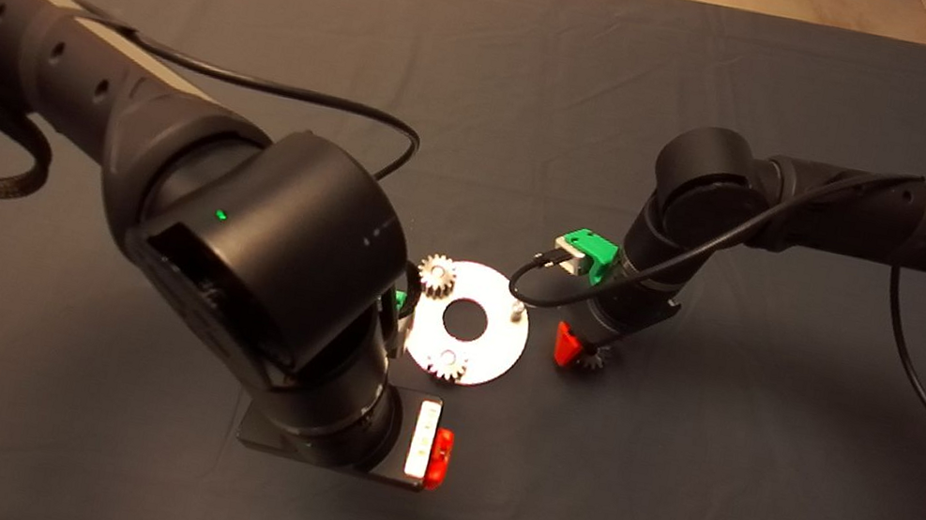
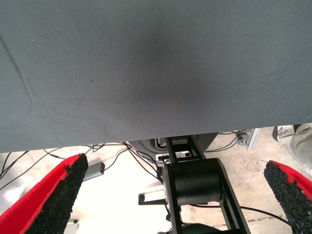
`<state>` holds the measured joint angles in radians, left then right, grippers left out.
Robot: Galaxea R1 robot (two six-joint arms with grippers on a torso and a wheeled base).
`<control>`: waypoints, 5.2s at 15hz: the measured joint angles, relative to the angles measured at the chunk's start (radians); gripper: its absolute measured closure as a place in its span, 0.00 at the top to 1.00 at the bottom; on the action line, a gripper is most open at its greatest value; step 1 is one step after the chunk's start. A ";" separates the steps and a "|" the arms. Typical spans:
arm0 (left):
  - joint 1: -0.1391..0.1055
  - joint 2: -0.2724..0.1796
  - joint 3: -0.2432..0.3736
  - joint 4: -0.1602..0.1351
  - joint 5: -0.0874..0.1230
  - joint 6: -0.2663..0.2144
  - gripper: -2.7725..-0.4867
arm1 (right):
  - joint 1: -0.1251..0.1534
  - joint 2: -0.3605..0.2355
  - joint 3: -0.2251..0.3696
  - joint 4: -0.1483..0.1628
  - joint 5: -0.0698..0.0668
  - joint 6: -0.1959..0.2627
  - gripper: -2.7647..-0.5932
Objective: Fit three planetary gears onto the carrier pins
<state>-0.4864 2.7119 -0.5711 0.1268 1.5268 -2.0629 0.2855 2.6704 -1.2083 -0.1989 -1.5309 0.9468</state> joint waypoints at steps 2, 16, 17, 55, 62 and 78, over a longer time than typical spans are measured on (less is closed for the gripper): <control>0.000 0.000 0.000 0.000 0.000 0.000 0.93 | -0.007 0.000 0.000 0.000 0.000 0.000 0.69; 0.000 0.000 0.010 0.000 0.000 0.000 0.93 | -0.020 -0.002 0.000 0.000 0.001 0.000 0.36; 0.000 0.000 0.013 0.000 0.000 0.000 0.93 | -0.019 -0.002 0.000 0.000 0.001 0.000 0.36; 0.000 0.000 0.037 0.000 0.000 -0.018 0.93 | -0.028 0.006 0.046 -0.138 -0.020 -0.004 0.19; 0.000 0.000 0.042 -0.011 0.000 -0.019 0.93 | -0.002 0.034 0.042 -0.136 0.001 -0.003 0.19; 0.000 -0.003 0.043 -0.015 0.000 -0.020 0.93 | 0.080 0.132 -0.079 -0.052 -0.001 0.020 0.19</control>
<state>-0.4864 2.7089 -0.5277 0.1115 1.5268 -2.0826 0.3660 2.8023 -1.2878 -0.2508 -1.5321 0.9668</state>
